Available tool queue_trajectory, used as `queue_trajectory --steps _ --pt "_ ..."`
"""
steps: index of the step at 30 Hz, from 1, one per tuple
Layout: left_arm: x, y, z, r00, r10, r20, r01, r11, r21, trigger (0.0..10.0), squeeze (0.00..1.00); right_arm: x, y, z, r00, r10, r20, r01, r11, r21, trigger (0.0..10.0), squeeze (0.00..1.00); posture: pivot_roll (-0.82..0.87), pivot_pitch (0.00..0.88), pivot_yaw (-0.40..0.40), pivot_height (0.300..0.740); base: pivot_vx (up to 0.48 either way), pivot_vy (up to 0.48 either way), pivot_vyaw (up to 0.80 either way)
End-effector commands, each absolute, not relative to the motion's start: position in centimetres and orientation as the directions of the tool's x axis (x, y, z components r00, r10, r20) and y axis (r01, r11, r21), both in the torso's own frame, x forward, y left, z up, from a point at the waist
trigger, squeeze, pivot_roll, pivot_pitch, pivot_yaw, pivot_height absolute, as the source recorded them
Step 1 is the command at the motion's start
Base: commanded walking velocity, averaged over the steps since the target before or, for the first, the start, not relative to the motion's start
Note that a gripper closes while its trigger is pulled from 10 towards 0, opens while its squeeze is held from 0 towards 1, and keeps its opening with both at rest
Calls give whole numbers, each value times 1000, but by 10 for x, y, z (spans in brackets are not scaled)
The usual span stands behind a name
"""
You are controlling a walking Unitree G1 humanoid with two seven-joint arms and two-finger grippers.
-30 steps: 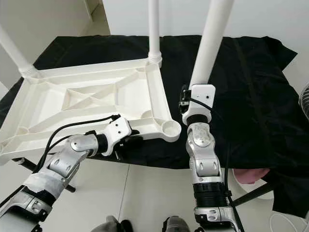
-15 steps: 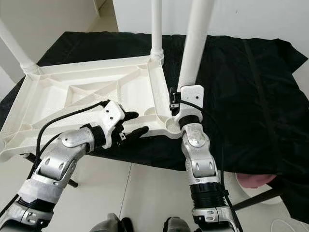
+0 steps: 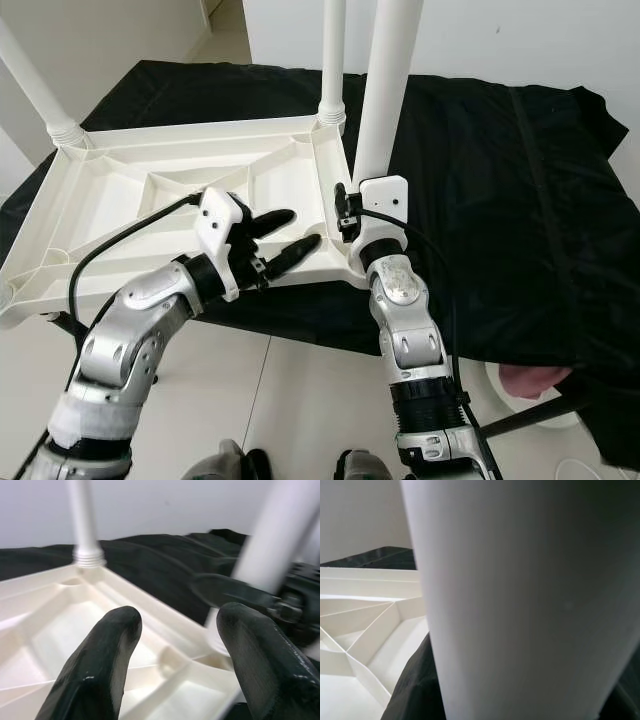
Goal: Building children table
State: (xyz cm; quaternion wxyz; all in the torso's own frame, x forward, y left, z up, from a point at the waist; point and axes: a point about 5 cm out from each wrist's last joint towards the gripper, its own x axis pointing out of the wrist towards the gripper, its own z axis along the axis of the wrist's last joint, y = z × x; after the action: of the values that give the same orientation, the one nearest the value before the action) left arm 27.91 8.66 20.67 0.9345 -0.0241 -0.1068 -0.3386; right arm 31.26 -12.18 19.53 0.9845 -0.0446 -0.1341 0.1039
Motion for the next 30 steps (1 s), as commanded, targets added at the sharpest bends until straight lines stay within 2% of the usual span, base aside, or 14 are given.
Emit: queue_trajectory --steps 1,6,15,30 --pt "276 90 206 754 -615 228 626 779 32 10000 0 310 -120 197 937 231 260 -210 972 -107 10000 0 -78 84 53 740 0 0 0" --pt "260 92 188 696 -696 173 695 715 77 10000 0 304 -124 190 935 247 253 -231 969 -93 10000 0 -81 79 40 740 0 0 0" --pt "249 85 166 659 -738 141 737 672 70 10000 0 303 -128 185 942 240 236 -228 970 -80 10000 0 -90 76 47 740 0 0 0" --pt "237 80 168 602 -786 142 788 614 52 10000 0 296 -143 176 954 235 186 -223 971 -86 10000 0 -84 79 48 740 0 0 0"
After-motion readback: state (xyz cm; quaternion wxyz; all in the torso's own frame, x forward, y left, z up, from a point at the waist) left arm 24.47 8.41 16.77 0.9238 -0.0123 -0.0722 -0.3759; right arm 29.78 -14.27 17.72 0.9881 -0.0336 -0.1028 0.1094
